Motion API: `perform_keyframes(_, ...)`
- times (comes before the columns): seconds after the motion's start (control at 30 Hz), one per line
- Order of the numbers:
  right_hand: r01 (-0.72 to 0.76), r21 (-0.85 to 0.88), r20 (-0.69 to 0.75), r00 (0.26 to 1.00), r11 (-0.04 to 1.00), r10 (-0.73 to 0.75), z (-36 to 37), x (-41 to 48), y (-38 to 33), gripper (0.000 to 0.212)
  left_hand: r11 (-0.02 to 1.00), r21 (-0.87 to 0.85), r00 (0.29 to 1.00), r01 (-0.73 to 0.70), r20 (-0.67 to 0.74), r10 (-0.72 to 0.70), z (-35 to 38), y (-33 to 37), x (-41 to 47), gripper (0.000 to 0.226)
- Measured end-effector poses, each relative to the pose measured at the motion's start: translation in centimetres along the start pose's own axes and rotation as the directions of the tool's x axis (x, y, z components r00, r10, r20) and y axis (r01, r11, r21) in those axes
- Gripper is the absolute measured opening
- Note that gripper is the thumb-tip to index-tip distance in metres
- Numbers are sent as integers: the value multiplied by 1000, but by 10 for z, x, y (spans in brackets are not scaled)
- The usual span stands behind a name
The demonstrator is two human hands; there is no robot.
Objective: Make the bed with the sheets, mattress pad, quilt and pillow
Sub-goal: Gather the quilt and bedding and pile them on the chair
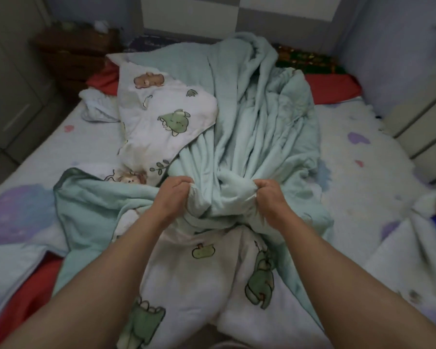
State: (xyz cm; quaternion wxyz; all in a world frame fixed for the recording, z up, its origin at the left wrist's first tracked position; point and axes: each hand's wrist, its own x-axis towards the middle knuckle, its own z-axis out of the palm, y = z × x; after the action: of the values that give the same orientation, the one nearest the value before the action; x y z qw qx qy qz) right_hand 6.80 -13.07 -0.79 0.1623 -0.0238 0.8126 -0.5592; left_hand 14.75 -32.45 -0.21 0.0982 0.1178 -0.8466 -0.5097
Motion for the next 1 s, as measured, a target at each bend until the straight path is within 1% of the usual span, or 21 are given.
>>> perform_keyframes(0.07, -60, 24, 68, 996, 998, 58, -2, -29, 6, 40, 996, -32, 987, 88, 136, -83, 10, 6, -29, 21)
perform_keyframes(0.13, -115, -39, 163, 979, 993, 120, -3, -55, 15, 33, 998, -60, 962, 35, 273, -17, 17, 5, -58, 29)
perform_keyframes(0.17, -127, -109, 215, 965, 986, 148, -4, -69, 19, 30, 996, -81, 918, 44, 397, -9, 16, 4, -73, 31)
perform_keyframes(0.23, -122, -243, 305, 932, 962, 195, -6, -93, 26, 33, 1000, 14, 825, 22, 565, -27, 13, -5, -95, 28)
perform_keyframes(0.27, -123, -283, 342, 913, 951, 220, -7, -105, 30, 37, 995, 81, 825, -60, 565, 3, 13, -11, -105, 29)
perform_keyframes(0.37, -91, -360, 377, 896, 928, 234, -5, -122, 45, 41, 975, 152, 851, -161, 521, 59, 13, -21, -127, 33)
perform_keyframes(0.4, -84, -380, 372, 898, 921, 235, -5, -124, 49, 41, 962, 190, 873, -194, 481, 81, 14, -26, -131, 31)
perform_keyframes(0.47, -91, -386, 361, 901, 918, 242, -3, -125, 55, 41, 957, 225, 890, -182, 451, 64, 14, -30, -132, 19)
perform_keyframes(0.5, -104, -375, 358, 900, 921, 247, -2, -124, 57, 42, 968, 210, 897, -140, 440, 34, 14, -30, -131, 16)
perform_keyframes(0.53, -116, -356, 360, 899, 927, 251, -2, -124, 57, 41, 989, 136, 895, -50, 447, -17, 14, -32, -130, 17)
perform_keyframes(0.57, -127, -331, 364, 897, 935, 251, -2, -123, 57, 41, 997, 74, 872, 7, 488, -42, 14, -33, -128, 18)
perform_keyframes(0.6, -134, -302, 371, 896, 944, 245, -3, -121, 56, 40, 1000, 25, 871, -6, 491, -7, 13, -34, -125, 18)
perform_keyframes(0.63, -141, -268, 369, 899, 953, 237, -4, -117, 56, 39, 998, -12, 886, 61, 462, -49, 12, -31, -122, 15)
perform_keyframes(0.67, -152, -227, 356, 906, 962, 227, -6, -112, 54, 37, 999, -11, 950, 46, 309, -41, 12, -33, -116, 12)
perform_keyframes(0.7, -164, -196, 328, 918, 967, 223, -8, -108, 51, 34, 978, -90, 957, 188, 239, -162, 10, -31, -110, 17)
perform_keyframes(0.73, -167, -174, 294, 932, 971, 213, -10, -103, 47, 31, 937, -175, 940, 302, 218, -262, 9, -29, -104, 24)
perform_keyframes(0.77, -163, -163, 254, 946, 973, 201, -13, -96, 43, 28, 897, -252, 926, 363, 206, -317, 7, -28, -95, 29)
perform_keyframes(0.83, -162, -118, 183, 966, 980, 182, -17, -79, 36, 19, 871, -310, 925, 381, 119, -362, 2, -27, -74, 31)
perform_keyframes(0.9, -144, -69, 114, 982, 987, 151, -20, -57, 34, 11, 925, -195, 942, 327, -6, -335, -4, -28, -52, 25)
perform_keyframes(0.97, -84, -122, 23, 996, 989, 87, -23, -29, 36, 7, 963, -9, 958, 271, -99, -270, -6, -34, -28, 22)
perform_keyframes(1.0, -61, -159, -13, 998, 985, 60, -24, -13, 37, 7, 965, 73, 961, 252, -132, -241, -5, -38, -15, 27)
